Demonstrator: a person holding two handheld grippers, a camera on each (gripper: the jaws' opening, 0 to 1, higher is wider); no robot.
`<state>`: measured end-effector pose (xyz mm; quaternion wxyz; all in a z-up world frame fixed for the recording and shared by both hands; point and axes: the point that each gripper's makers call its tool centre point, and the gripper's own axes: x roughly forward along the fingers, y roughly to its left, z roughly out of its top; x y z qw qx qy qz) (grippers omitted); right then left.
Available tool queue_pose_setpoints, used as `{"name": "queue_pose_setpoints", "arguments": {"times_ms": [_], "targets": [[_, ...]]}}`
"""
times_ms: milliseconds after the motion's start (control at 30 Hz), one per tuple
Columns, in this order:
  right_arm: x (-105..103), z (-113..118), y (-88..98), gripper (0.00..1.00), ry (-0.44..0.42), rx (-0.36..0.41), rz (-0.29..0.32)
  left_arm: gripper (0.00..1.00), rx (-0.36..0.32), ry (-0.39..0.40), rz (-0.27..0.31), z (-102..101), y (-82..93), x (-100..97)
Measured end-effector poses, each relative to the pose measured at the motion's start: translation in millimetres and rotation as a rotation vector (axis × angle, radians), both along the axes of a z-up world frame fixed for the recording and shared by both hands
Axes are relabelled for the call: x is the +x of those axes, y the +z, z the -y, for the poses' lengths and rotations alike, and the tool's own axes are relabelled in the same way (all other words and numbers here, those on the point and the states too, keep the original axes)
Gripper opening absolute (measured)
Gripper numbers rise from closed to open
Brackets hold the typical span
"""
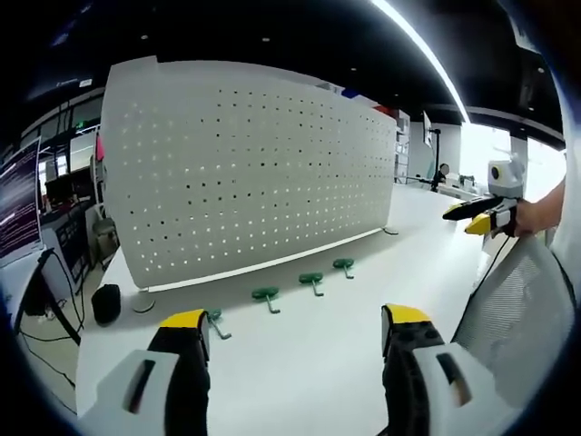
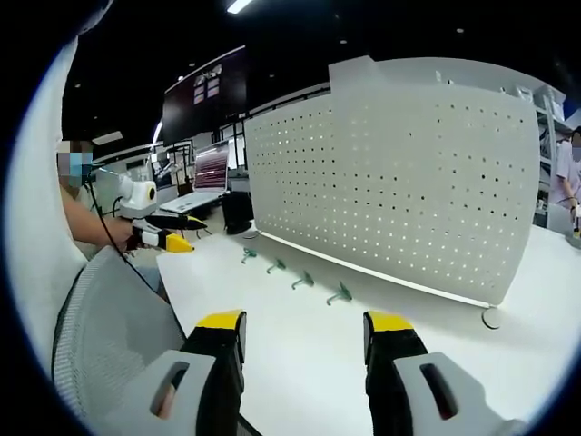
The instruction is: Insert the hook assembly into the mounting plate slot until the hook locks in place.
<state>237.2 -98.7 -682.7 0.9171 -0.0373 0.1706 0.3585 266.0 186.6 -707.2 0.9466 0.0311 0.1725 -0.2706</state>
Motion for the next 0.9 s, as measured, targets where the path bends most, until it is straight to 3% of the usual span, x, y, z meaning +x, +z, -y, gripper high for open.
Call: {"name": "queue_pose_setpoints", "arguments": {"times_ms": [233, 367, 433, 500, 567, 900], "targets": [[-0.8, -0.5, -1.6, 0.49, 0.003, -0.003, -0.007, 0.80, 0.038, -0.024, -0.002, -5.1, -0.9, 9.2], [-1.3, -0.8, -1.9, 0.49, 0.004, -0.002, -0.010, 0.79, 0.096, -0.056, 0.000, -10.8, -5.4, 17.3], [-1.1, -0.3, -2.1, 0.49, 0.002, -0.005, -0.009, 0.78, 0.191, -0.091, 0.009, -16.9, -9.0, 21.5], [-1.1, -0.1, -2.6, 0.49, 0.000, -0.004, -0.013, 0.76, 0.192, -0.111, 0.008, -16.8, -10.3, 25.1], [-1.1, -0.7, -2.8, 0.49, 0.002, -0.005, -0.014, 0.76, 0.242, -0.147, 0.011, -20.2, -13.4, 29.6], [-0.7, 0.5, -5.9, 0.49, -0.001, -0.007, -0.029, 0.75, 0.302, -0.215, -0.011, -30.9, -20.3, 47.2]]}}
